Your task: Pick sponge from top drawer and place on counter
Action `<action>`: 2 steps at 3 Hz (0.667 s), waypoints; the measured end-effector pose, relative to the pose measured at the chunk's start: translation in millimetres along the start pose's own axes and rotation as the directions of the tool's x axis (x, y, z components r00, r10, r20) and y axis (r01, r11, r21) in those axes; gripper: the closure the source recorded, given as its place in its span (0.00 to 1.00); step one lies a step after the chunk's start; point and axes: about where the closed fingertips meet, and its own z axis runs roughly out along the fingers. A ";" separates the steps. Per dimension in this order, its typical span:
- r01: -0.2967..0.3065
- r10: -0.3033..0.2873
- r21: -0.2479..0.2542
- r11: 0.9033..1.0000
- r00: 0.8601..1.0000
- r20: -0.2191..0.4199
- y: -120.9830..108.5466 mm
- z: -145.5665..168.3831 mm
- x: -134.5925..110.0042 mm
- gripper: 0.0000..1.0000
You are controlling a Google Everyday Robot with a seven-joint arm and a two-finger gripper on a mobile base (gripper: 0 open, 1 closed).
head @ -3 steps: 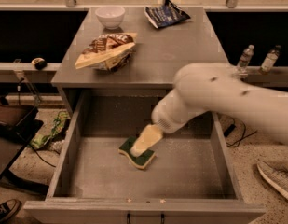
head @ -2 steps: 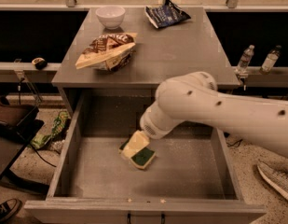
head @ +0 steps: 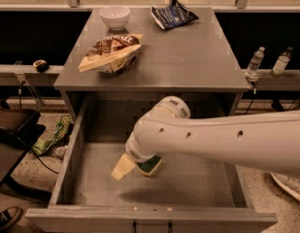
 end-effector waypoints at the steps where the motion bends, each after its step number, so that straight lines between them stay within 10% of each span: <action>1: 0.016 -0.016 -0.017 1.000 1.000 -0.005 12.6 30.8 -1.8 0.18; 2: 0.019 -0.019 -0.048 0.999 1.000 -0.007 20.2 53.5 -3.5 0.41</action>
Offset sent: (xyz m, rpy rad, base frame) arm 0.0035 0.0474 -0.0754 0.0293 0.0711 0.0566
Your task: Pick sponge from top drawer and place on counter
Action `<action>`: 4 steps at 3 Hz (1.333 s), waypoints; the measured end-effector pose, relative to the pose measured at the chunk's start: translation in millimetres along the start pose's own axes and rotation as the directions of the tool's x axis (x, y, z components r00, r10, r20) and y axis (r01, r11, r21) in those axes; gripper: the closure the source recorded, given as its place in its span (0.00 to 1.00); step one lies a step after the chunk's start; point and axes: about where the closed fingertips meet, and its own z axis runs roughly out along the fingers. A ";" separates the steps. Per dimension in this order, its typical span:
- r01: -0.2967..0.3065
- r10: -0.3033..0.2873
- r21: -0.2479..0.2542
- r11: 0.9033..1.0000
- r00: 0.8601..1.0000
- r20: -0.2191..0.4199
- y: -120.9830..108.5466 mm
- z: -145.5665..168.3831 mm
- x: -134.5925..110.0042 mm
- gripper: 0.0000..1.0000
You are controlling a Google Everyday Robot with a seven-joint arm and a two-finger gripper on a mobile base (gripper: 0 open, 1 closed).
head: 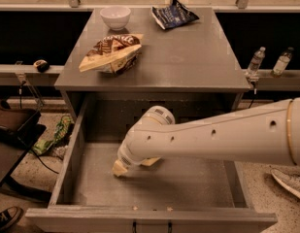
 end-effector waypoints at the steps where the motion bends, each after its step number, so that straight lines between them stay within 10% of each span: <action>1: 0.000 0.000 -0.001 1.000 1.000 0.000 0.0 -3.5 -2.0 0.64; 3: 0.000 0.000 -0.001 1.000 1.000 0.000 0.0 -3.7 -2.0 1.00; 4: 0.000 0.000 -0.001 1.000 1.000 0.000 -0.2 -5.9 -3.0 1.00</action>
Offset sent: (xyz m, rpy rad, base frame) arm 0.0000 0.0003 0.0031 0.0003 0.0009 0.0004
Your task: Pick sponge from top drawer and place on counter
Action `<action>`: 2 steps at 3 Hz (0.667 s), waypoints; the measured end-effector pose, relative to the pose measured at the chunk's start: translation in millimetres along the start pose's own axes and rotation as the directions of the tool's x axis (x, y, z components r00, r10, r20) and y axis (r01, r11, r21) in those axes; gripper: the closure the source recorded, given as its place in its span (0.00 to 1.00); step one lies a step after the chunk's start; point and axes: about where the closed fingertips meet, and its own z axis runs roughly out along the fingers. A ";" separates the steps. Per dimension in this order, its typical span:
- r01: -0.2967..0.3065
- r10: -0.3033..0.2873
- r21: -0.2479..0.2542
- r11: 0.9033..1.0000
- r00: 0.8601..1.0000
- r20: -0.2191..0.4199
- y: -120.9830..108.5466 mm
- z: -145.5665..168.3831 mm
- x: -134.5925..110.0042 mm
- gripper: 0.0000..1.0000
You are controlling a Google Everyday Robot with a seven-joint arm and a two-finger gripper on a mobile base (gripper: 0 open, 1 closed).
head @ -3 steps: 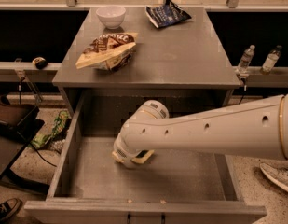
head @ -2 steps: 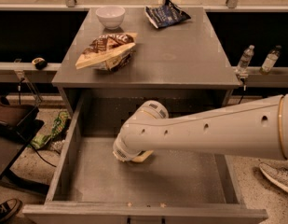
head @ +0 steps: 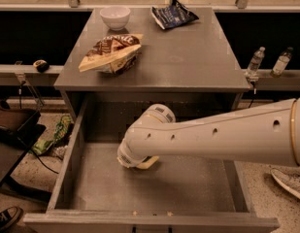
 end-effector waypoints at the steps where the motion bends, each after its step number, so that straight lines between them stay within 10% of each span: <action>1: -0.001 -0.002 0.042 0.999 0.996 0.092 -12.7 -67.3 -9.5 1.00; 2: -0.061 0.042 0.099 0.993 0.982 0.187 -40.7 -163.8 -17.1 1.00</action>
Offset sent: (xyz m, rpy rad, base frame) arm -0.0090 -0.1467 0.2700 0.1610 -0.3166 0.0459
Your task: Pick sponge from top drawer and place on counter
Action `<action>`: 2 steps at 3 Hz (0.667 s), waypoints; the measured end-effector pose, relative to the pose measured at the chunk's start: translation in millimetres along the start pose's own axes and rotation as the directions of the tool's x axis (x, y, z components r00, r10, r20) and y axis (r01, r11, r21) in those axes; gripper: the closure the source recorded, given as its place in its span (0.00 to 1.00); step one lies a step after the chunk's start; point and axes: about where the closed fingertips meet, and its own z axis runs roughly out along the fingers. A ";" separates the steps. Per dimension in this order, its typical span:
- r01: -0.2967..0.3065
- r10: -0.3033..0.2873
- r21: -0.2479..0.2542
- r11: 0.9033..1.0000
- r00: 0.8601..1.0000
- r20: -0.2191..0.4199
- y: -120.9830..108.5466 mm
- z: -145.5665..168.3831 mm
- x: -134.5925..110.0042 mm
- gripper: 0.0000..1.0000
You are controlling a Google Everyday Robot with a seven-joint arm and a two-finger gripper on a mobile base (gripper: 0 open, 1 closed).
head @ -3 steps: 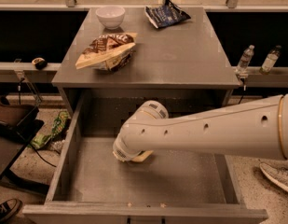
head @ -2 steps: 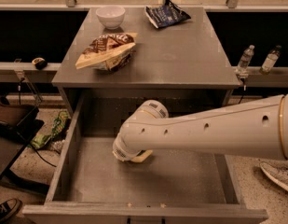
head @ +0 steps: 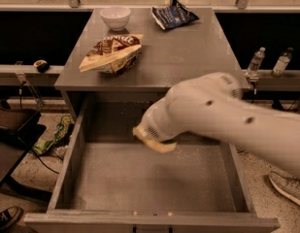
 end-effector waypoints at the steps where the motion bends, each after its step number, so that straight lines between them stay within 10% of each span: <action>1: -0.056 0.054 0.041 0.998 0.997 0.049 -53.1 -91.5 -3.5 1.00; 2: -0.009 0.005 0.094 0.996 0.999 0.042 -103.2 -155.9 -14.6 1.00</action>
Offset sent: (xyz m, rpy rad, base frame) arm 0.0802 -0.1798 0.2672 -0.1357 -0.2745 -0.0259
